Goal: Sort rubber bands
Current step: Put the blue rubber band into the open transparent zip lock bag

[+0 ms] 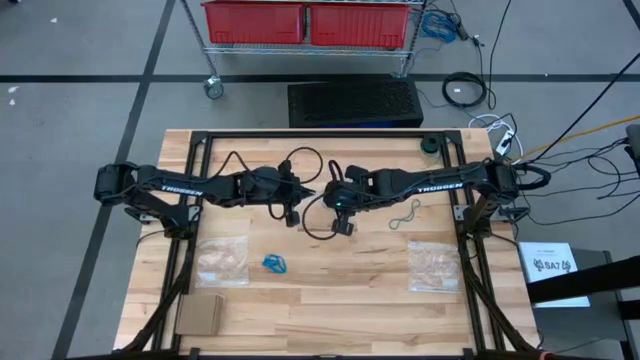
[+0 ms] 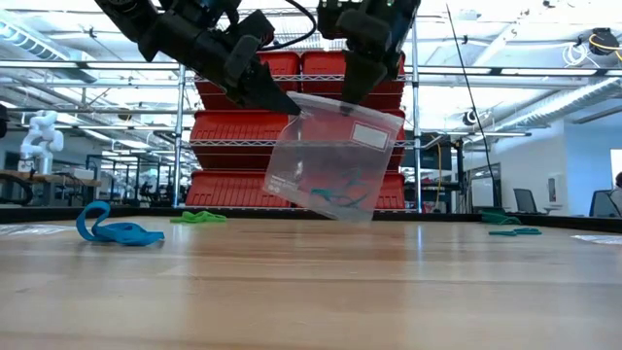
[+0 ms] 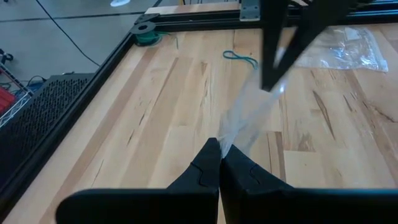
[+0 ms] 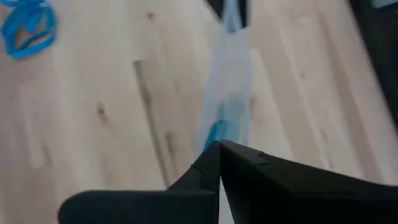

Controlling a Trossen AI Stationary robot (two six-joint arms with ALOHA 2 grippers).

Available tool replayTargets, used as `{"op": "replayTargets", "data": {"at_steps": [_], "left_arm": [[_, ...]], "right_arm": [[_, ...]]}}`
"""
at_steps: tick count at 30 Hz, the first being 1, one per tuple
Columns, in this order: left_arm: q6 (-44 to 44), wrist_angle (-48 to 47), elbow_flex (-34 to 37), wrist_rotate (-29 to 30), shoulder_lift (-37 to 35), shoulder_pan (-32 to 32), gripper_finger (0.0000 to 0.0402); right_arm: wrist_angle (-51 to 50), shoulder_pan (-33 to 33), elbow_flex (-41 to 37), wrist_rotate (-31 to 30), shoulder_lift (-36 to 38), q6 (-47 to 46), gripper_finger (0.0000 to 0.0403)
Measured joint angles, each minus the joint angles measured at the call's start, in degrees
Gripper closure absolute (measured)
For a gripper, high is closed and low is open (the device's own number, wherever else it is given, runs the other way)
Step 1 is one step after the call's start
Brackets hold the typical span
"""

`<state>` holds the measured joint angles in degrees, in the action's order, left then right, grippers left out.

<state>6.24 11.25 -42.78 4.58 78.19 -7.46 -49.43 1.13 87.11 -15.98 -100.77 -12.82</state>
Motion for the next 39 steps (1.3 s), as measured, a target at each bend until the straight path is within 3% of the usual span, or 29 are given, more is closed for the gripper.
{"op": "replayTargets", "data": {"at_steps": [6,14,18,21,27,39], "left_arm": [[-0.1,0.0,0.0,0.0,0.0,0.0,0.0401],[-1.2,-0.2,0.0,0.0,0.0,0.0,0.0401],[-1.4,-0.2,0.0,0.0,0.0,-0.1,0.0401],[-1.4,-0.3,0.0,0.0,0.0,-0.6,0.0401],[-1.4,-1.7,0.0,0.1,0.0,-1.1,0.0401],[-1.4,-1.6,0.0,0.5,0.0,-1.1,0.0401]], "right_arm": [[0.0,-0.9,0.0,-1.6,0.0,-2.5,0.0396],[-0.4,-0.9,0.0,-0.4,0.0,-2.7,0.0318],[-2.1,-0.5,0.0,2.5,0.0,-3.0,0.0301],[-3.7,0.2,0.0,2.4,0.0,-3.2,0.0319],[-6.4,1.6,0.0,2.4,0.0,-3.5,0.0394],[-0.8,1.6,0.0,2.4,0.0,-3.0,0.0401]]}}
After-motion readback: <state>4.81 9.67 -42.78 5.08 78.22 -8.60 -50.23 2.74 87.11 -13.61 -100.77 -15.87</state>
